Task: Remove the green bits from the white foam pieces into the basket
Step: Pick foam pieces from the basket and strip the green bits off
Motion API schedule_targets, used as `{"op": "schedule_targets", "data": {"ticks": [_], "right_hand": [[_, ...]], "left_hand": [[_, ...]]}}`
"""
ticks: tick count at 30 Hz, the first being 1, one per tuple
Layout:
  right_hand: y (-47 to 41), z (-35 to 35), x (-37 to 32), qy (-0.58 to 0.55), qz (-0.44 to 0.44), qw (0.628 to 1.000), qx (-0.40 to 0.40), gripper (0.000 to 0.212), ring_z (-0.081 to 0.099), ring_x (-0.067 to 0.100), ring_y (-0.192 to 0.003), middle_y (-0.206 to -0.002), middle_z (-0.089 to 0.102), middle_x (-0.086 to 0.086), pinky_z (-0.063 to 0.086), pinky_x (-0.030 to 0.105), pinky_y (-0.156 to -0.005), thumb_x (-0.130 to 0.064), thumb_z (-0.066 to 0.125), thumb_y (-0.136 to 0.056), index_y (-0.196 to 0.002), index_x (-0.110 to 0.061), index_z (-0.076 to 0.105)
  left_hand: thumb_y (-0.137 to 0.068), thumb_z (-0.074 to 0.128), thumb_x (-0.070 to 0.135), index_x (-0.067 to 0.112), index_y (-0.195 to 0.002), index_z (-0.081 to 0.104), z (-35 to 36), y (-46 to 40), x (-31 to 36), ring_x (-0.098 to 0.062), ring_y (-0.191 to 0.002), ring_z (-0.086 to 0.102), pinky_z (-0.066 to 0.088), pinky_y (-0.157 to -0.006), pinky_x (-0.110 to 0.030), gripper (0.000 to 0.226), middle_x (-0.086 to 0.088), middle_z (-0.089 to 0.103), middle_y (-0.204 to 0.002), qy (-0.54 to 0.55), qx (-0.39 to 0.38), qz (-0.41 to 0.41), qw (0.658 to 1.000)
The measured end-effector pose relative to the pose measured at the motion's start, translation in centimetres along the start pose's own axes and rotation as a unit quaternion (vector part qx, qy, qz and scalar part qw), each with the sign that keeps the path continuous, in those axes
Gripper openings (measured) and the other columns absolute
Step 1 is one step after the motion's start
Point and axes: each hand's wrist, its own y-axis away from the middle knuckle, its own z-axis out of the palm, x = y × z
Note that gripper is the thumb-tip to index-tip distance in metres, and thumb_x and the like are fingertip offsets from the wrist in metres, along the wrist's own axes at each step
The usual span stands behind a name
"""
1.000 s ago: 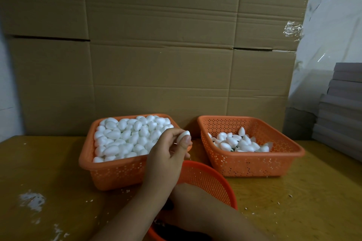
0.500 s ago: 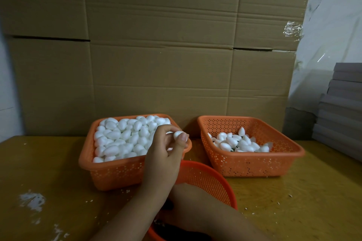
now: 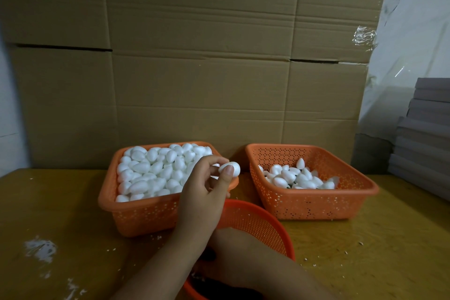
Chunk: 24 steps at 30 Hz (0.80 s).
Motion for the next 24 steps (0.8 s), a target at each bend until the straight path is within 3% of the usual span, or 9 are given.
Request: {"op": "schedule_targets", "data": {"ticks": [1, 3, 6, 11, 13, 16, 20, 24], "right_hand": [[0.01, 0.03, 0.01, 0.0, -0.002, 1.0, 0.0, 0.028, 0.061, 0.021, -0.105, -0.117, 0.068, 0.005, 0.046, 0.031, -0.09, -0.025, 0.06, -0.093, -0.119, -0.015, 0.065], [0.0, -0.01, 0.08, 0.0, -0.003, 1.0, 0.001, 0.029, 0.061, 0.02, -0.107, -0.119, 0.067, 0.004, 0.046, 0.031, -0.091, -0.025, 0.06, -0.093, -0.12, -0.016, 0.065], [-0.01, -0.04, 0.15, 0.001, -0.002, 1.0, 0.001, 0.029, 0.061, 0.02, -0.109, -0.121, 0.067, 0.003, 0.046, 0.031, -0.092, -0.025, 0.06, -0.093, -0.121, -0.017, 0.065], [0.02, -0.04, 0.13, 0.003, -0.003, 1.0, 0.003, 0.03, 0.061, 0.02, -0.11, -0.121, 0.067, 0.003, 0.046, 0.03, -0.093, -0.025, 0.061, -0.092, -0.121, -0.018, 0.065], [-0.01, -0.04, 0.11, 0.006, -0.003, 1.0, 0.003, 0.031, 0.06, 0.021, -0.111, -0.122, 0.067, 0.003, 0.047, 0.033, -0.095, -0.025, 0.061, -0.092, -0.122, -0.017, 0.065], [-0.02, 0.01, 0.15, 0.006, 0.0, 1.0, 0.002, 0.031, 0.06, 0.022, -0.11, -0.122, 0.066, 0.004, 0.047, 0.035, -0.095, -0.025, 0.06, -0.093, -0.122, -0.017, 0.063], [-0.04, 0.07, 0.25, 0.007, 0.001, 1.0, 0.004, 0.03, 0.06, 0.021, -0.11, -0.121, 0.067, 0.004, 0.047, 0.034, -0.094, -0.027, 0.06, -0.092, -0.121, -0.018, 0.064], [-0.1, 0.18, 0.29, 0.008, 0.002, 1.0, 0.002, 0.031, 0.061, 0.021, -0.109, -0.12, 0.066, 0.003, 0.047, 0.034, -0.093, -0.028, 0.061, -0.092, -0.121, -0.018, 0.063]], "left_hand": [[-0.086, 0.062, 0.042, 0.042, -0.09, 0.061, 0.04, -0.02, 0.06, -0.007, -0.06, 0.064, 0.049, -0.064, -0.031, 0.004, 0.009, 0.07, -0.081, 0.007, -0.001, -0.002, 1.0], [-0.091, 0.064, 0.029, 0.046, -0.089, 0.058, 0.09, -0.07, 0.05, -0.01, -0.064, 0.066, 0.05, -0.065, -0.034, 0.017, 0.007, 0.071, -0.085, 0.011, -0.001, -0.002, 1.0], [-0.093, 0.064, 0.017, 0.047, -0.091, 0.057, 0.03, -0.12, 0.0, -0.02, -0.08, 0.069, 0.055, -0.072, -0.048, 0.032, 0.007, 0.07, -0.097, -0.001, -0.001, -0.005, 1.0], [-0.096, 0.058, 0.018, 0.05, -0.109, 0.057, 0.01, -0.01, -0.04, -0.012, -0.075, 0.066, 0.055, -0.073, -0.034, 0.035, 0.007, 0.069, -0.096, -0.015, -0.012, 0.008, 1.0], [-0.096, 0.058, 0.017, 0.048, -0.109, 0.058, 0.08, 0.01, -0.09, -0.014, -0.078, 0.066, 0.055, -0.077, -0.04, 0.034, 0.002, 0.07, -0.093, -0.024, -0.019, 0.008, 1.0], [-0.092, 0.064, 0.013, 0.044, -0.1, 0.058, 0.11, 0.09, -0.14, -0.012, -0.08, 0.069, 0.057, -0.076, -0.044, 0.033, 0.013, 0.07, -0.091, -0.017, -0.024, 0.003, 1.0], [-0.084, 0.073, 0.008, 0.044, -0.091, 0.055, 0.1, -0.01, -0.39, -0.007, -0.091, 0.068, 0.052, -0.078, -0.027, 0.041, 0.02, 0.067, -0.1, -0.004, -0.011, -0.001, 1.0], [-0.083, 0.073, 0.009, 0.044, -0.102, 0.057, 0.09, -0.05, -0.3, 0.005, -0.095, 0.062, 0.045, -0.076, -0.008, 0.043, 0.032, 0.063, -0.103, -0.03, -0.007, 0.009, 0.999]]}}
